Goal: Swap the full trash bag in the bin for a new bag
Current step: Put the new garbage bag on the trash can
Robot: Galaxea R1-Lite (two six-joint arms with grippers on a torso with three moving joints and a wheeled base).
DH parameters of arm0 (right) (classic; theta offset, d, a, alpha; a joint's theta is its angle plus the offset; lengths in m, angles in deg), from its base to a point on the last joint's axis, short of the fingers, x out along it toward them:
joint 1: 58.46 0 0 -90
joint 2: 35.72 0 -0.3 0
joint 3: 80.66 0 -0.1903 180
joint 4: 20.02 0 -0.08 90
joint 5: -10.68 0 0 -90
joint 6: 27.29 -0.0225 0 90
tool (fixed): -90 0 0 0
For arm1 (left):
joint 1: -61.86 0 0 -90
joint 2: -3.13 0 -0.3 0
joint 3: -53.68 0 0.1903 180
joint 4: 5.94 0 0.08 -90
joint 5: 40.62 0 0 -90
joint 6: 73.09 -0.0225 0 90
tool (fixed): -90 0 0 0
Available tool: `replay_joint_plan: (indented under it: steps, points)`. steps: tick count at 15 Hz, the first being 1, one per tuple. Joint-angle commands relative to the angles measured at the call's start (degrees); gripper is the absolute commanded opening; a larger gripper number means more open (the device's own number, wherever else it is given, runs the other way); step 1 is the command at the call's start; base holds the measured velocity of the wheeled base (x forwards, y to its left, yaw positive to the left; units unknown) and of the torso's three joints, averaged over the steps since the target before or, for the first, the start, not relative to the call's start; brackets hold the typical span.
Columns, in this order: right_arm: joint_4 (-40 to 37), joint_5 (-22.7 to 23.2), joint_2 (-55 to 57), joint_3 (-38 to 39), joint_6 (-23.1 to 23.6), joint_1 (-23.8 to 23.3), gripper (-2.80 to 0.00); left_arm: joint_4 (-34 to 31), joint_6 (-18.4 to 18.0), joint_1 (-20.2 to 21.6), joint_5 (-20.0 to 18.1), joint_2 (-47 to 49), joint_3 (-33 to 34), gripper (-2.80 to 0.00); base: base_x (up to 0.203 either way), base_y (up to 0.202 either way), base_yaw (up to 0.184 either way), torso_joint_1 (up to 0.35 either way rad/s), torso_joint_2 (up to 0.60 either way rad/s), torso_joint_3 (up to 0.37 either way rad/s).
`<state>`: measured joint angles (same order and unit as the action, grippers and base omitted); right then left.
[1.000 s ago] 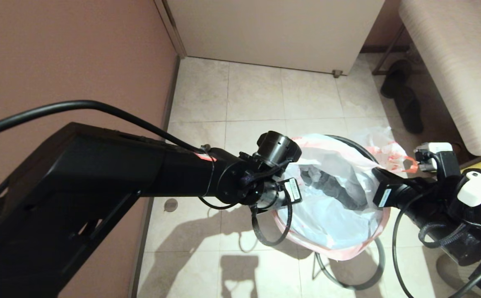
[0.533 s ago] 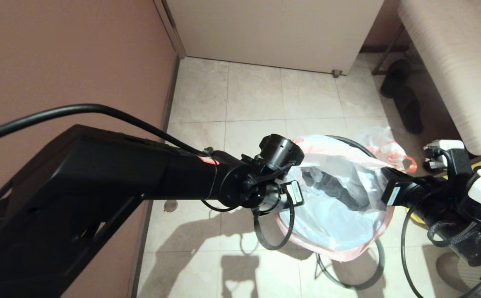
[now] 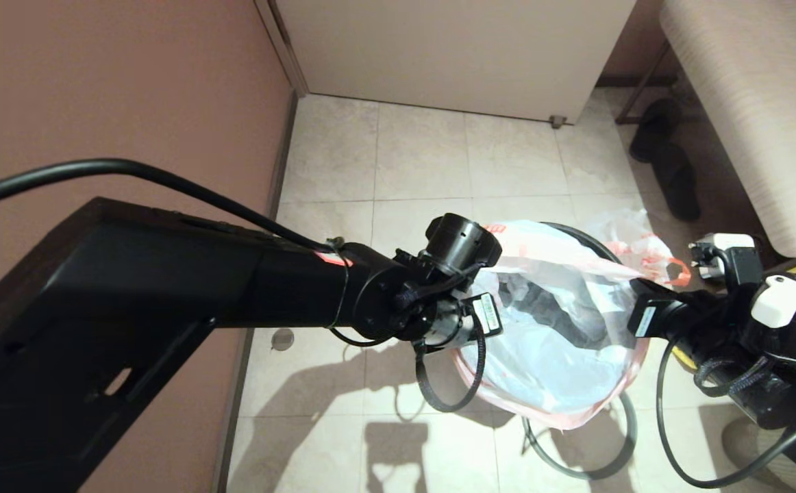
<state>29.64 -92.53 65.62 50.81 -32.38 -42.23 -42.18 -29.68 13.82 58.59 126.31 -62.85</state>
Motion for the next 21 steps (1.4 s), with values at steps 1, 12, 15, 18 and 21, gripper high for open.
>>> replay_joint_plan:
  steps: [1, 12, 15, 18, 21]
  points:
    - [0.18, -0.07, 1.66, -0.25, 0.00, -0.05, -2.80, 0.29, 0.27, -0.53, -0.06, -1.34, 0.69, -2.80, 0.000, 0.000, 0.000, 0.000, 0.00, 0.000]
    - [-5.53, -2.35, 1.84, -9.22, 0.00, -0.47, -2.80, 6.75, -0.20, -3.34, 0.29, -3.94, 12.89, -2.80, 0.000, 0.000, 0.000, 0.000, 0.00, 0.000]
    - [-11.83, -1.63, -1.06, -11.50, -1.64, 0.51, -2.80, 6.98, -0.26, -3.50, 0.38, -3.73, 13.58, -2.80, 0.000, 0.000, 0.000, 0.000, 0.00, 0.000]
    - [-24.57, 4.82, -5.12, -13.87, -6.62, 1.37, -2.80, 8.30, -0.60, -3.46, 0.29, -3.73, 14.24, -2.80, 0.000, 0.000, 0.000, 0.000, 0.00, 0.000]
    - [-31.19, 9.50, -6.25, -14.54, -7.38, 1.44, -2.80, 8.57, -1.40, -3.55, 0.38, -3.73, 14.32, -2.80, 0.000, 0.000, 0.000, 0.000, 0.00, 0.000]
